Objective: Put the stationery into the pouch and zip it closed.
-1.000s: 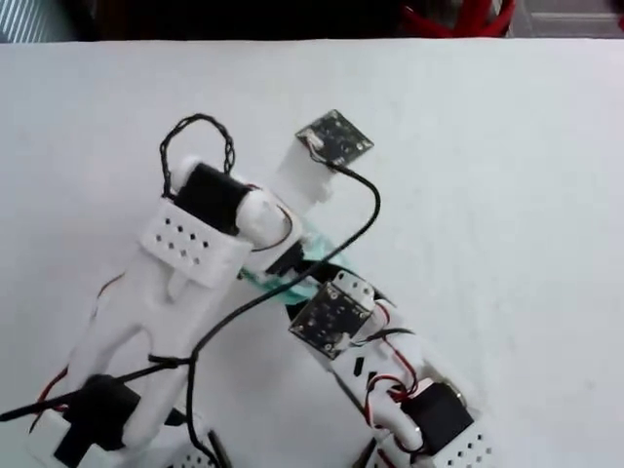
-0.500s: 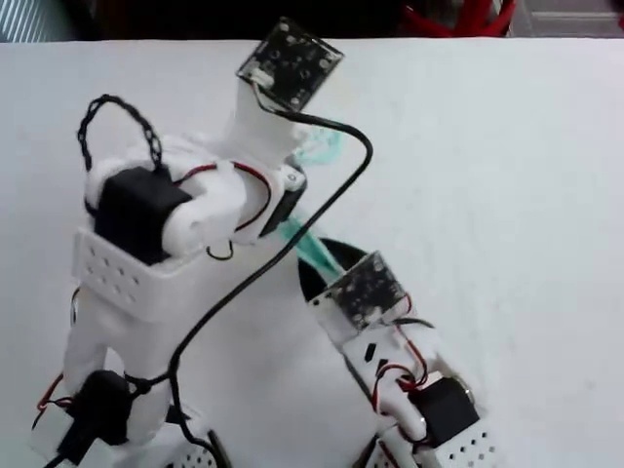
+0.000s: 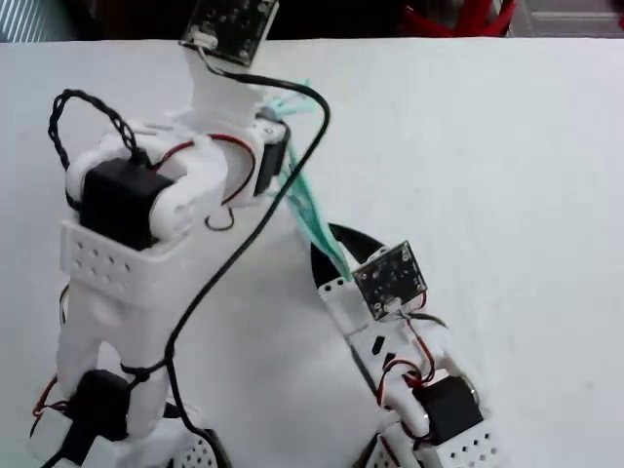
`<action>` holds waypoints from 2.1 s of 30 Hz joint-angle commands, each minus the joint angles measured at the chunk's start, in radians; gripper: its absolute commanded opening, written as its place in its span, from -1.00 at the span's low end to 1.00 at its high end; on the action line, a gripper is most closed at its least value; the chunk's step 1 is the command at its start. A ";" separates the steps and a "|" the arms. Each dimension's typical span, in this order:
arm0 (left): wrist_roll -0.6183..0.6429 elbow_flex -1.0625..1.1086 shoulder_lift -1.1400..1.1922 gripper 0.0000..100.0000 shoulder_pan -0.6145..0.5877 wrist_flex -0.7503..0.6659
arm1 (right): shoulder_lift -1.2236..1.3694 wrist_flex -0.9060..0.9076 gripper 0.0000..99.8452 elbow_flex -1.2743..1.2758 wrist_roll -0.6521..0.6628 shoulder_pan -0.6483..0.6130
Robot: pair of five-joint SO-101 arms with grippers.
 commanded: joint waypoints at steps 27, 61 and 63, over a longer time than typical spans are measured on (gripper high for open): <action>0.083 0.407 0.036 -0.95 -0.389 -0.878 | 0.005 0.166 -0.96 -0.046 -0.005 0.033; -0.044 0.273 0.297 -0.95 -0.338 -0.760 | 0.004 0.094 -0.96 0.003 -0.005 0.039; -0.077 0.278 0.303 -0.95 -0.369 -0.749 | 0.004 0.096 -0.96 0.003 -0.002 0.039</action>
